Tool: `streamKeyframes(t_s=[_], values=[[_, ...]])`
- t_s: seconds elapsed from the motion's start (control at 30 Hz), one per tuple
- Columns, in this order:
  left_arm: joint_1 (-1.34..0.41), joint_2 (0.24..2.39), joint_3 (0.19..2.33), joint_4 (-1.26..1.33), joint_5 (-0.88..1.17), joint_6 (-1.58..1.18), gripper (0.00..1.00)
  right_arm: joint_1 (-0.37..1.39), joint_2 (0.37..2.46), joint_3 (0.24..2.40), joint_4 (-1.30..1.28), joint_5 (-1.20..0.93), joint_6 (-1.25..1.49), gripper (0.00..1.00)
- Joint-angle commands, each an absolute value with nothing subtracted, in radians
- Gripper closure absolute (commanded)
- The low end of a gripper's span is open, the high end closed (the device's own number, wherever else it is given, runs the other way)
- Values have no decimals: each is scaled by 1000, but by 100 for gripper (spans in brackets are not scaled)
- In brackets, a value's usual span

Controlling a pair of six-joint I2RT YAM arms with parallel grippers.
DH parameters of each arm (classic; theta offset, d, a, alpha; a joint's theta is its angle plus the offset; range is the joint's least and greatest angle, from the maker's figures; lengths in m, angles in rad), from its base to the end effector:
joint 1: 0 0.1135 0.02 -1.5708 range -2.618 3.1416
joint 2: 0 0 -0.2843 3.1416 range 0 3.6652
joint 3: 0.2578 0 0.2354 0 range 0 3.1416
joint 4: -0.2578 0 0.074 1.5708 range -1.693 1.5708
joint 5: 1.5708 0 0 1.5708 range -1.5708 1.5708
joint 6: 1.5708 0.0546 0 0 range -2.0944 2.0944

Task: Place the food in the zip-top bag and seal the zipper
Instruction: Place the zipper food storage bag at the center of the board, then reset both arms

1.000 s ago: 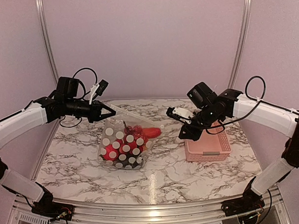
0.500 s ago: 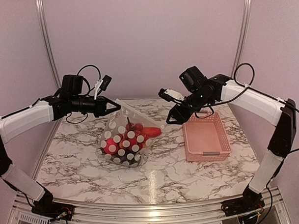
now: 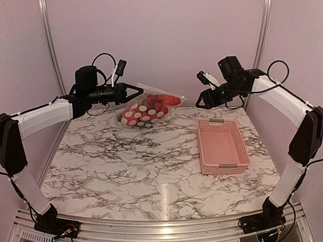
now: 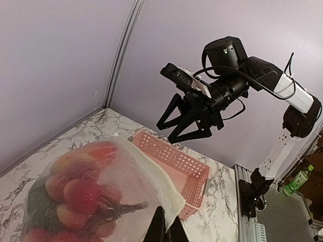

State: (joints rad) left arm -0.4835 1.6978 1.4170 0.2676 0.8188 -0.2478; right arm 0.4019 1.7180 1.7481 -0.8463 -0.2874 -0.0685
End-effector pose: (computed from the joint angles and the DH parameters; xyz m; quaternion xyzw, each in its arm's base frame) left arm 0.3379 -0.2225 0.3886 0.3544 0.6155 -0.4950 0.5005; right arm 0.3381 0.1605 0.3695 -0.2657 0.8825 0.1918 0.3375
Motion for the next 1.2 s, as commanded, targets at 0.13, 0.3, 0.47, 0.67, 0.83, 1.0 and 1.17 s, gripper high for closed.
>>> streamKeyframes(t_s=[0.13,0.3,0.47,0.67,0.83,1.0,1.17], values=[[-535,1706,1156,6,924,-41,100,410,1702,1656,-787,-408,-17,45],[-563,1626,1052,-69,895,-6,99,410,1714,1660,-762,-447,-6,44],[-563,1551,1032,-142,821,25,59,410,1726,1675,-736,-466,28,43],[-561,1447,1101,-325,697,53,1,410,1713,1751,-738,-428,34,31],[-530,1410,1161,-361,453,-192,1,410,1652,1772,-685,-316,59,2],[-500,1488,1359,-499,351,-271,1,410,1556,1691,-573,-150,107,1],[-499,1487,1474,-518,251,-286,1,409,1498,1636,-489,-44,158,1]])
